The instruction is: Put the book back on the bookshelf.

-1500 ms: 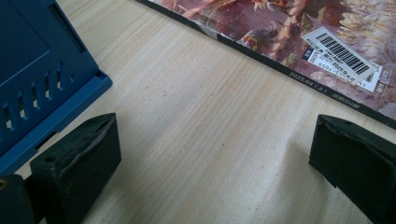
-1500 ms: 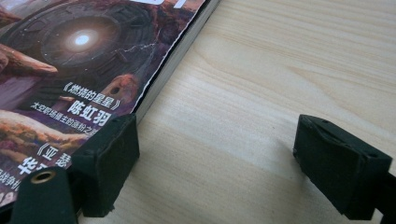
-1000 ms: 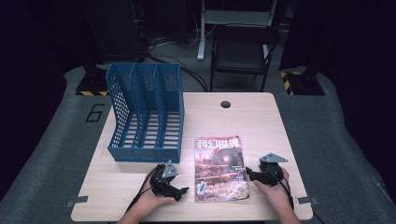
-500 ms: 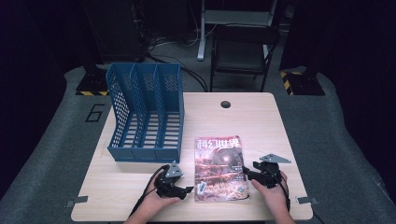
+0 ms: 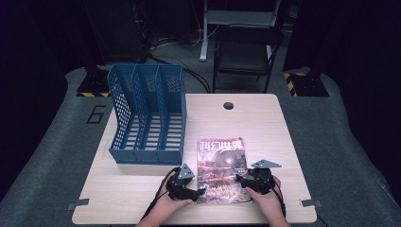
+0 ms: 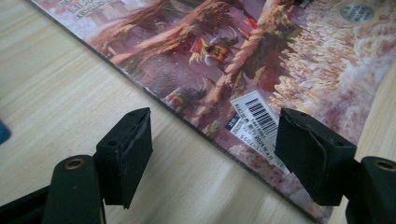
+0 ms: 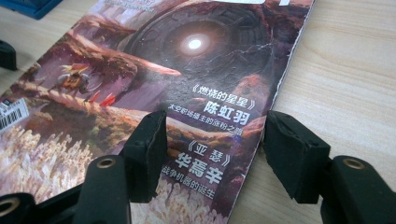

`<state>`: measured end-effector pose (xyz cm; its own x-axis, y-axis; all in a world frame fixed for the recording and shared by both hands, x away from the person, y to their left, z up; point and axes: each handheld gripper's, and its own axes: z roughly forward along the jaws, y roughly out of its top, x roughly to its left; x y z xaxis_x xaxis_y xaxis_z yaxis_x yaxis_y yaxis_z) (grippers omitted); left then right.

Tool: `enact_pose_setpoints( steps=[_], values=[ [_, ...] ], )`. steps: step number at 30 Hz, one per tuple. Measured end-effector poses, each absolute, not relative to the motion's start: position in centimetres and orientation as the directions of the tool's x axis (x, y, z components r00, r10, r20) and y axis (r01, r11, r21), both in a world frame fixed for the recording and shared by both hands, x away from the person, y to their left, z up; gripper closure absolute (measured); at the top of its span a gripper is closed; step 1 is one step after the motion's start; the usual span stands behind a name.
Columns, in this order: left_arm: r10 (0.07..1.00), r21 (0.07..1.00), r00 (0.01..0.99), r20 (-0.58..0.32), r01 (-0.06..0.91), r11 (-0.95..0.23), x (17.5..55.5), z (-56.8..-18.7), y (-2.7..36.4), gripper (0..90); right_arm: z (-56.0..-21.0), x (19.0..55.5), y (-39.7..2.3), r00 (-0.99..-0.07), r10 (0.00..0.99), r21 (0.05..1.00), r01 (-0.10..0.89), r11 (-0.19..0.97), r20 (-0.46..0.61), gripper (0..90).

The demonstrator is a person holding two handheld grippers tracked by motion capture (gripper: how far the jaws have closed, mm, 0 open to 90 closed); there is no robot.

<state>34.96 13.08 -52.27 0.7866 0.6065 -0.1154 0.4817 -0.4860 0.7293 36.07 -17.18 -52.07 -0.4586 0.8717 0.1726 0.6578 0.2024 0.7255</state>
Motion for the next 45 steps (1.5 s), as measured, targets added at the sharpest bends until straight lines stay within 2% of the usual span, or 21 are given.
enact_pose_setpoints(
  steps=[3,4,7,11,14,19,26,33,35,38,45],
  values=[
    [0.593,0.734,0.797,-0.117,0.472,-0.489,34.6,-52.4,12.6,26.4,-52.0,36.0,-17.4,-0.447,0.868,0.716,0.677,0.171,0.217,47.1],
    [0.594,0.730,0.799,-0.093,0.460,-0.505,34.5,-52.3,12.6,25.2,-51.9,36.0,-17.3,-0.448,0.863,0.706,0.688,0.167,0.233,47.8],
    [0.595,0.739,0.798,-0.095,0.457,-0.495,34.4,-52.4,12.8,25.4,-51.7,35.7,-16.6,-0.461,0.870,0.694,0.685,0.222,0.176,47.7],
    [0.618,0.732,0.777,-0.116,0.487,-0.475,34.1,-52.2,13.2,33.2,-51.5,35.4,-16.5,-0.460,0.869,0.679,0.699,0.225,0.186,49.8],
    [0.613,0.723,0.784,-0.095,0.477,-0.499,33.6,-52.2,13.3,33.7,-51.4,35.0,-16.5,-0.458,0.865,0.667,0.712,0.220,0.204,50.4],
    [0.593,0.724,0.797,-0.112,0.474,-0.501,33.2,-52.2,13.5,33.5,-51.1,34.6,-16.6,-0.465,0.858,0.654,0.723,0.223,0.221,51.0],
    [0.600,0.736,0.795,-0.096,0.462,-0.495,32.9,-52.4,13.5,33.7,-51.4,35.4,-17.0,-0.441,0.870,0.673,0.715,0.192,0.221,43.1],
    [0.600,0.757,0.793,-0.099,0.452,-0.472,32.4,-52.7,13.6,33.5,-51.8,37.2,-16.5,-0.431,0.881,0.700,0.690,0.181,0.197,40.7],
    [0.599,0.766,0.795,-0.101,0.446,-0.463,32.4,-52.8,13.7,30.1,-51.8,37.3,-16.4,-0.424,0.881,0.698,0.696,0.168,0.211,40.6],
    [0.578,0.766,0.809,-0.103,0.436,-0.473,32.6,-52.9,13.9,29.6,-51.8,37.7,-16.0,-0.423,0.880,0.698,0.698,0.163,0.218,38.5],
    [0.593,0.768,0.800,-0.095,0.437,-0.467,32.4,-52.9,13.8,29.6,-51.8,37.7,-15.8,-0.405,0.888,0.702,0.697,0.146,0.219,36.8]
  ],
)
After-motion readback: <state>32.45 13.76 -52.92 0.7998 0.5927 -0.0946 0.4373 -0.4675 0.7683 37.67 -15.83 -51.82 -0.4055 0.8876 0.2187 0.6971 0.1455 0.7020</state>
